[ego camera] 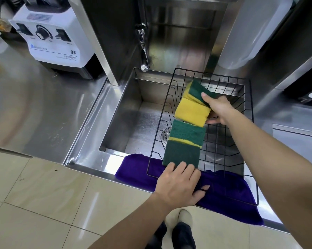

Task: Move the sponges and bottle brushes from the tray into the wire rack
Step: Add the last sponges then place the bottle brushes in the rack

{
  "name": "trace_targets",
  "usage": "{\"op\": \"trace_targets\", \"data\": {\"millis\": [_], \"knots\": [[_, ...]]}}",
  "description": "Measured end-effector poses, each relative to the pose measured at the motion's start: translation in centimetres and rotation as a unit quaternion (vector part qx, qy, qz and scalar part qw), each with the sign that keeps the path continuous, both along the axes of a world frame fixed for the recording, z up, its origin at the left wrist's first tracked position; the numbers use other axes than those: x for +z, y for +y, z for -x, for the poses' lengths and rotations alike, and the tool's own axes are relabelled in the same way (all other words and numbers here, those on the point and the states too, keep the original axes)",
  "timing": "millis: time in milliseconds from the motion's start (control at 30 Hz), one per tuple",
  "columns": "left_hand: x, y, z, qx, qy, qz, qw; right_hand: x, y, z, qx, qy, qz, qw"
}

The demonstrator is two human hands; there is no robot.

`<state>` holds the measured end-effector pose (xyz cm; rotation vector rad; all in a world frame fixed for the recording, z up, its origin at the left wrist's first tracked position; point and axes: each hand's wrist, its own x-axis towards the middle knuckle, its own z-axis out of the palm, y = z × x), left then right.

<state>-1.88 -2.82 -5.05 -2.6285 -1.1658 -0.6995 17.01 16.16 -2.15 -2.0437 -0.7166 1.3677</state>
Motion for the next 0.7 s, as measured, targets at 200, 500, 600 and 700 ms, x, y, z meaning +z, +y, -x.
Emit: {"op": "trace_targets", "data": {"millis": [200, 500, 600, 700], "knots": [[0.0, 0.0, 0.0, -0.002, -0.006, 0.0, 1.0, -0.1, -0.6, 0.2, 0.005, 0.035, 0.011, 0.999], [0.0, 0.1, 0.0, -0.003, -0.001, 0.007, 1.0, 1.0, -2.2, -0.7, 0.022, 0.089, -0.094, 0.991], [0.1, 0.1, 0.0, -0.005, 0.004, 0.011, 1.0, 0.5, -3.0, -0.4, 0.066, -0.008, -0.141, 0.988], [0.1, 0.1, 0.1, -0.005, 0.008, 0.013, 1.0, 0.0, -3.9, 0.6, 0.122, -0.086, -0.185, 0.971]]}}
